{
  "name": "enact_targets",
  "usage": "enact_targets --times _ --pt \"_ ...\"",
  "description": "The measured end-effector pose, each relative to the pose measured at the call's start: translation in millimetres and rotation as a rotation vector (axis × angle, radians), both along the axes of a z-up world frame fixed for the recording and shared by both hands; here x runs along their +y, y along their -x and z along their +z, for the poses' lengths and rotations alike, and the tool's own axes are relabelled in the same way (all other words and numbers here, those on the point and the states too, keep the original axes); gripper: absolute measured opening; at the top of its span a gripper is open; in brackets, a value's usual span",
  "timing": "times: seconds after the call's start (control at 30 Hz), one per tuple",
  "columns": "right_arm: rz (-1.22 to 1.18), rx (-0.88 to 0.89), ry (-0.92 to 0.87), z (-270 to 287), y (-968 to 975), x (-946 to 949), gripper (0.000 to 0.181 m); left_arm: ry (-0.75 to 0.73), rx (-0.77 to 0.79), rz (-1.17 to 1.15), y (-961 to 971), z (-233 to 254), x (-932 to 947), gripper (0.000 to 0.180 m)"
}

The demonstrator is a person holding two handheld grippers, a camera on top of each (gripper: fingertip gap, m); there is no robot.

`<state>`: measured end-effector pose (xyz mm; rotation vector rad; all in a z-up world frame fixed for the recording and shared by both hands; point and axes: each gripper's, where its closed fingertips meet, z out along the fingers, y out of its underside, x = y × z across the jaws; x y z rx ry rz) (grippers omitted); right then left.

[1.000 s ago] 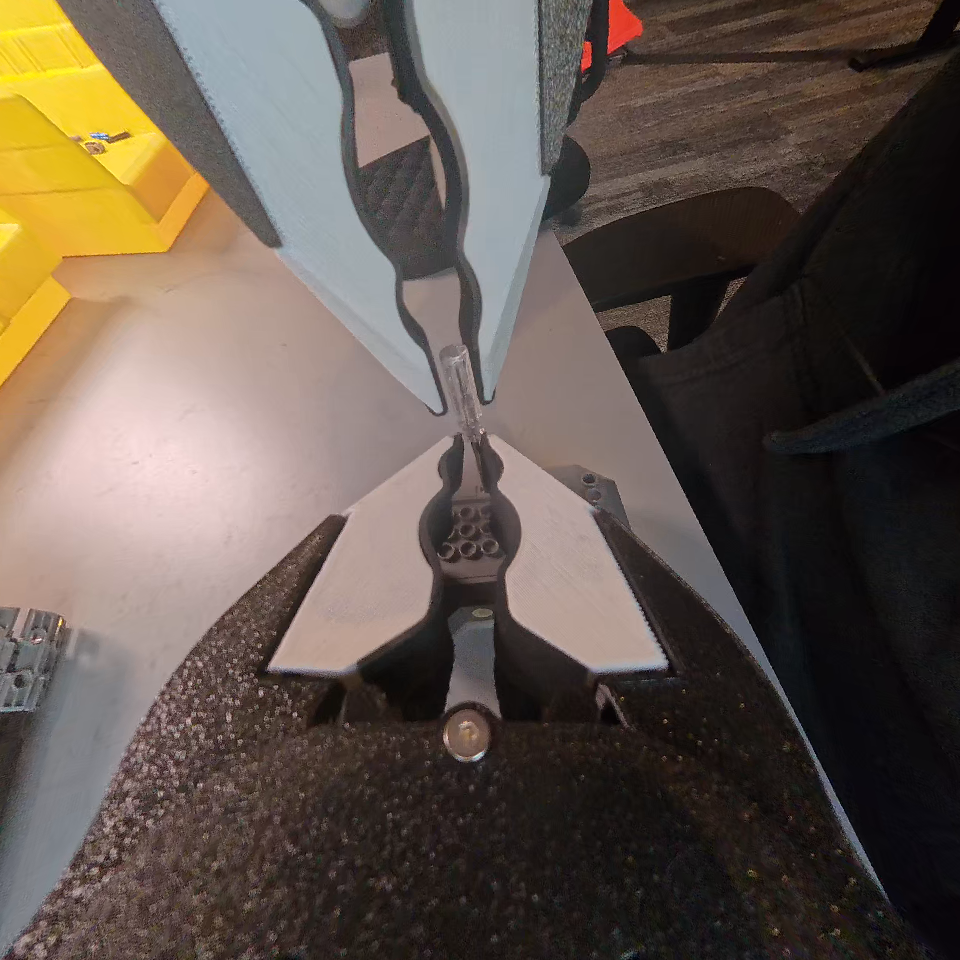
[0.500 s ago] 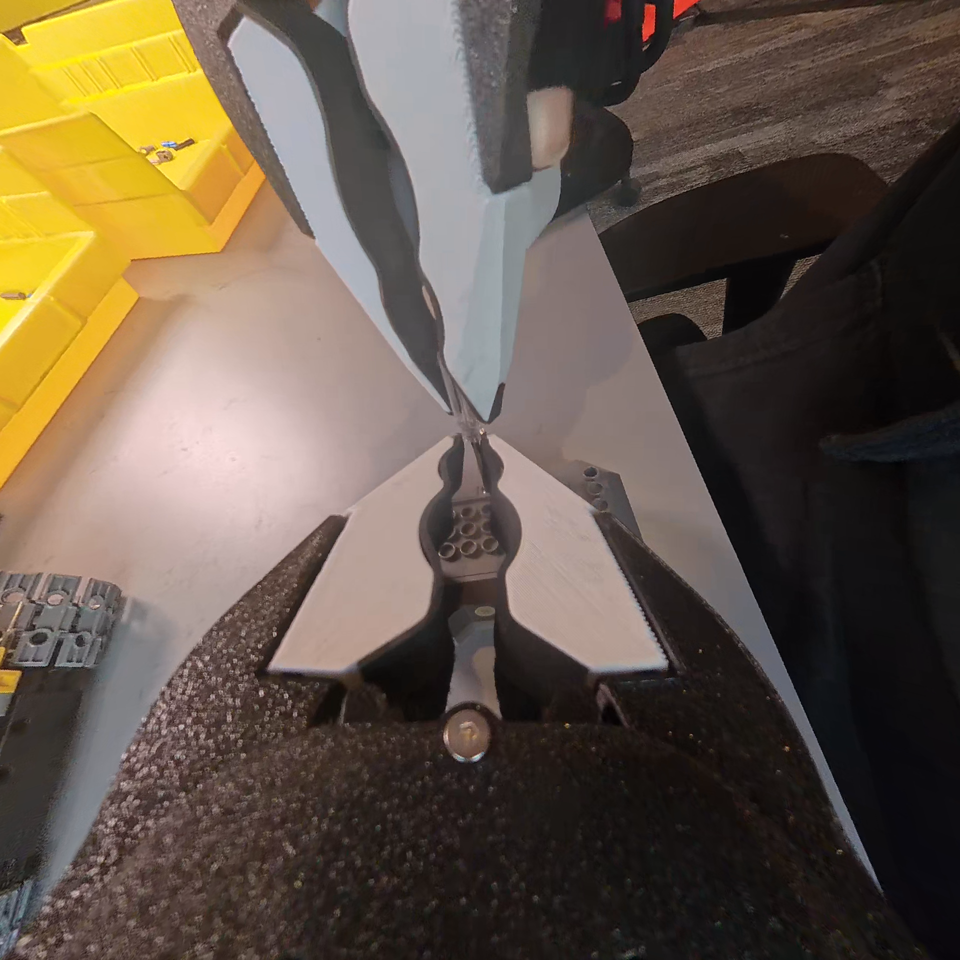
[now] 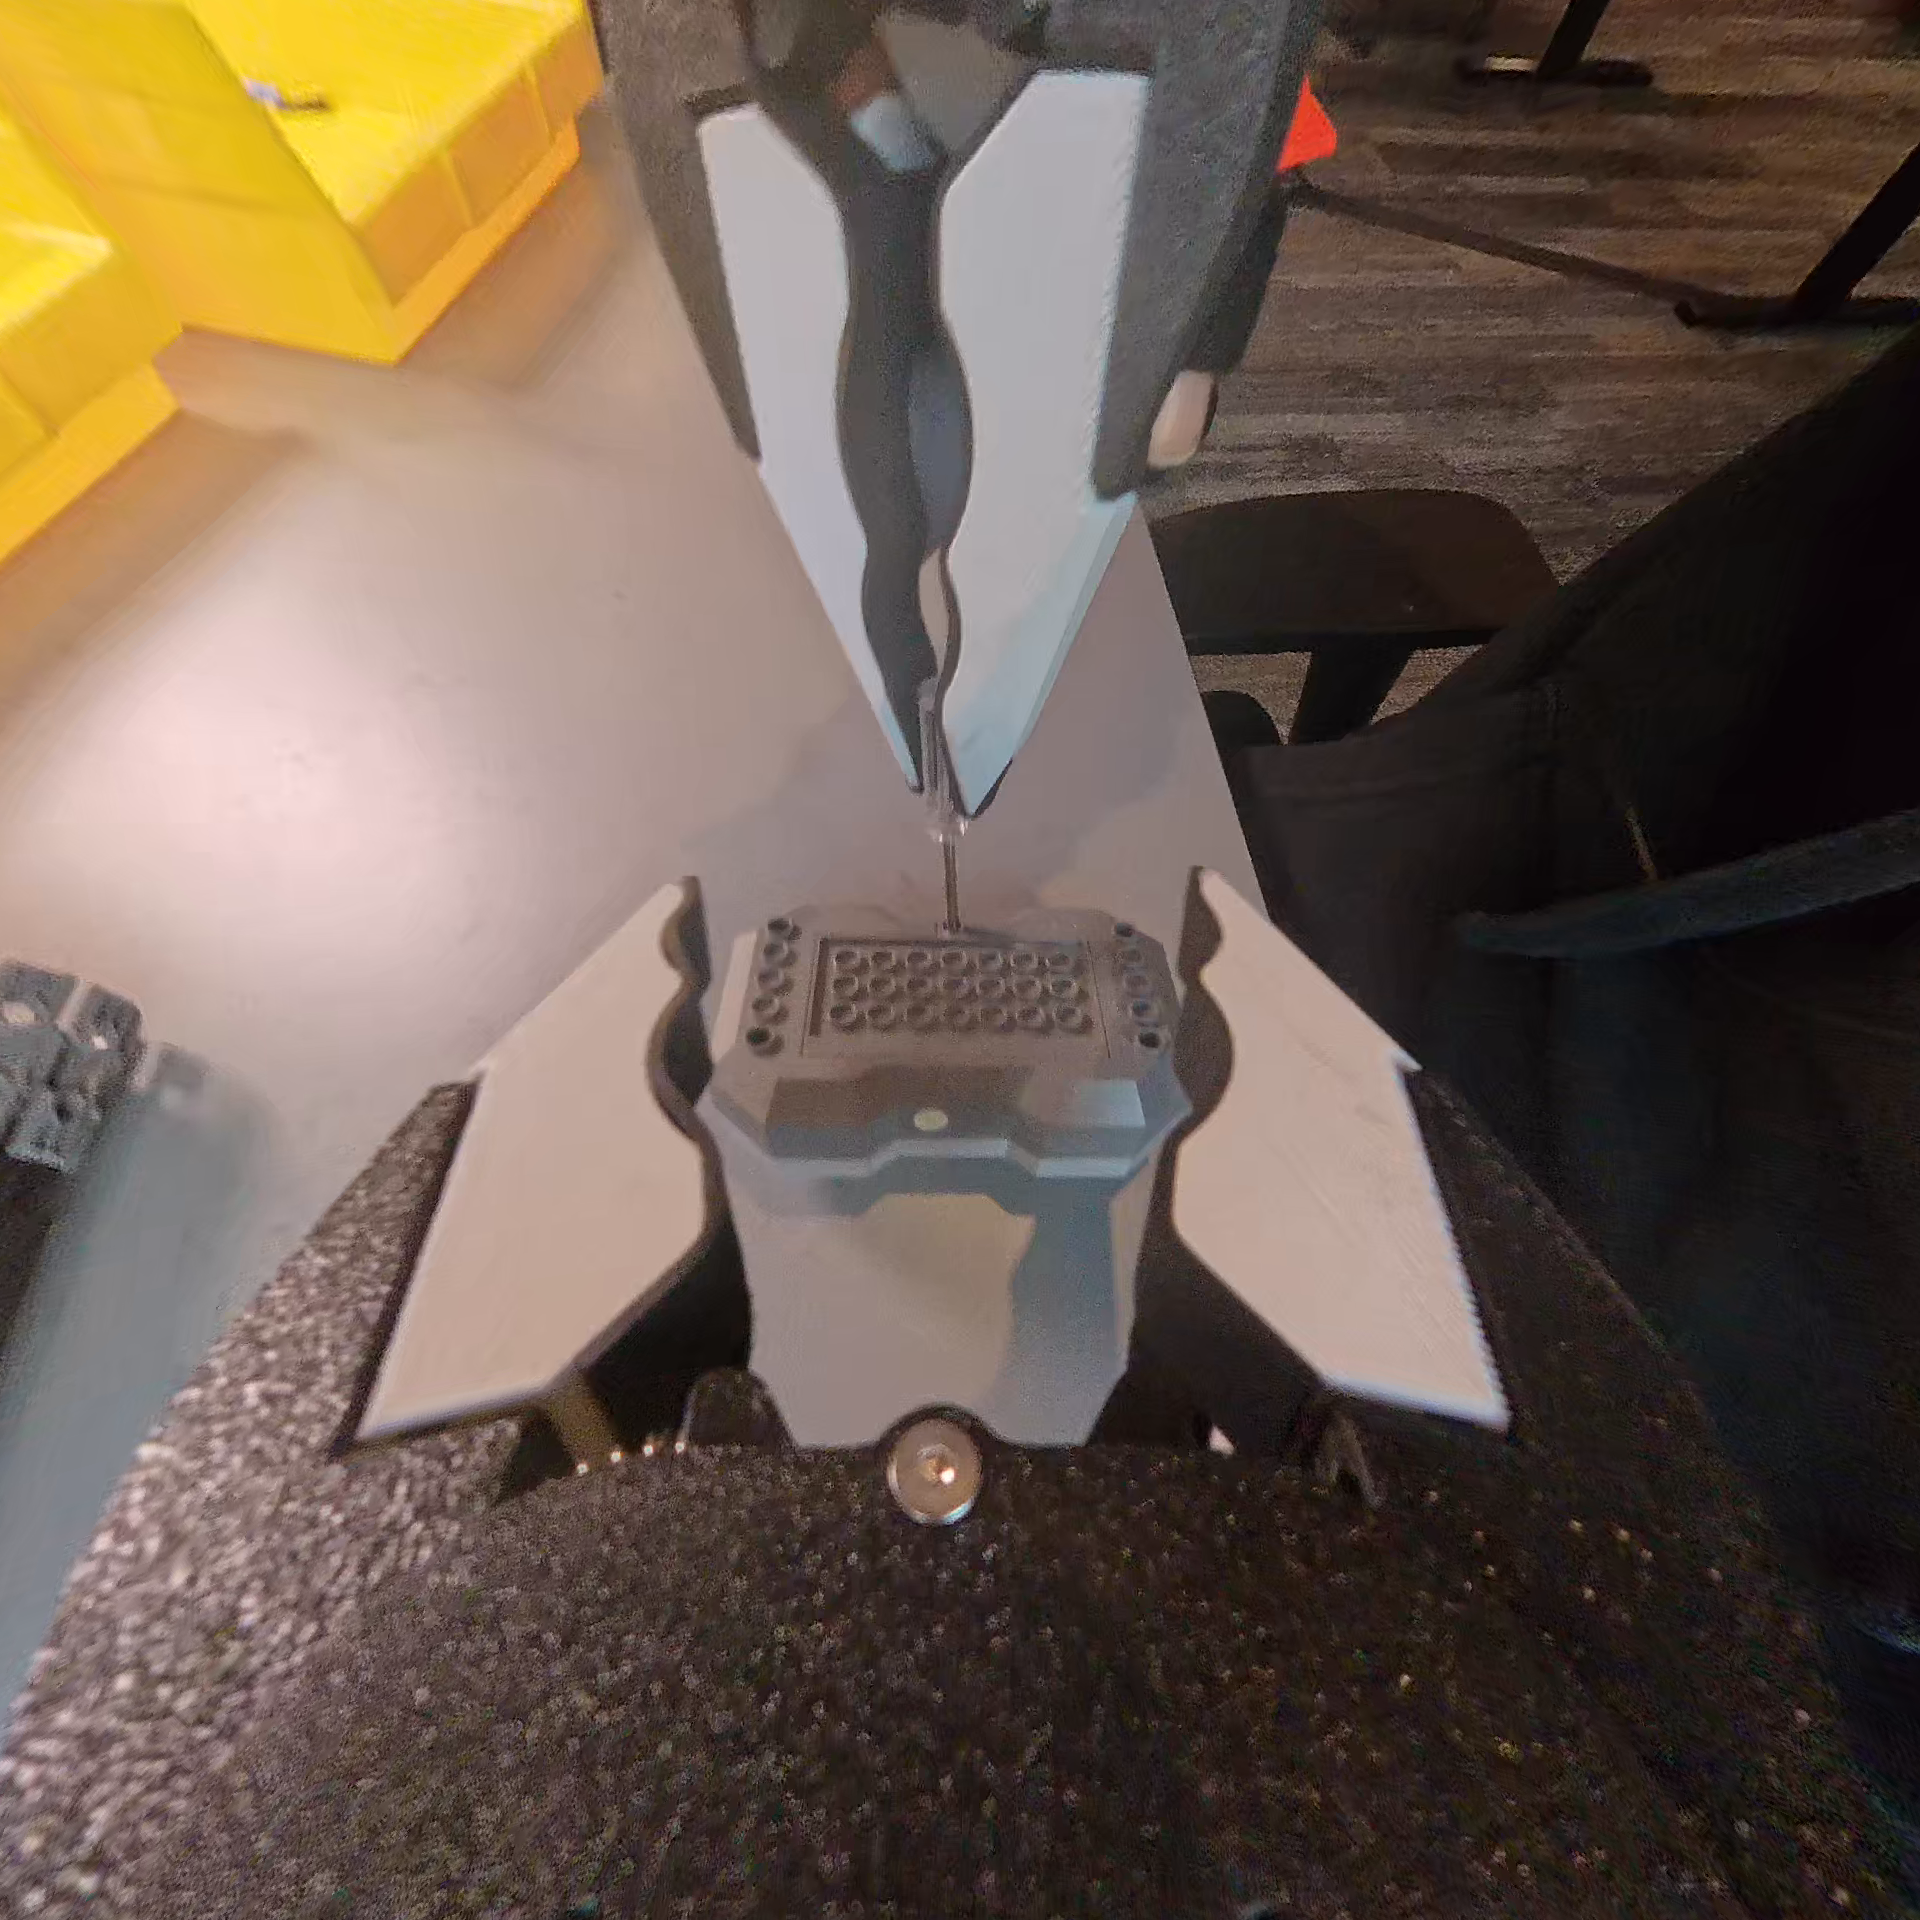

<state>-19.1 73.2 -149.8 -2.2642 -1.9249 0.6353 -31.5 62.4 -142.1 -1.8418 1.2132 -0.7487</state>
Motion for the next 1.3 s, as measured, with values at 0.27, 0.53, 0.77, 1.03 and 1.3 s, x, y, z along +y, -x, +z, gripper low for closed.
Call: enact_targets --times 0.27,0.53,0.77,1.03,1.3 --pt "0.177 -0.024 -0.058 0 6 0 0.006 0.084 0.224 0.018 16 -59 -6 0.121" --pt "0.58 0.023 -0.189 1 8 -5 0.006 0.066 0.207 -0.125 16 -59 -7 0.121" --pt "1.151 0.127 -0.376 1 7 -12 0.007 0.055 0.199 -0.293 16 -59 -9 0.121" --pt "1.646 0.143 -0.69 1 3 -17 0.008 0.073 0.16 -0.276 14 -59 -9 0.121" --pt "1.48 0.167 -0.632 1 -1 -14 0.009 0.019 0.003 -0.163 14 -14 -4 0.077"
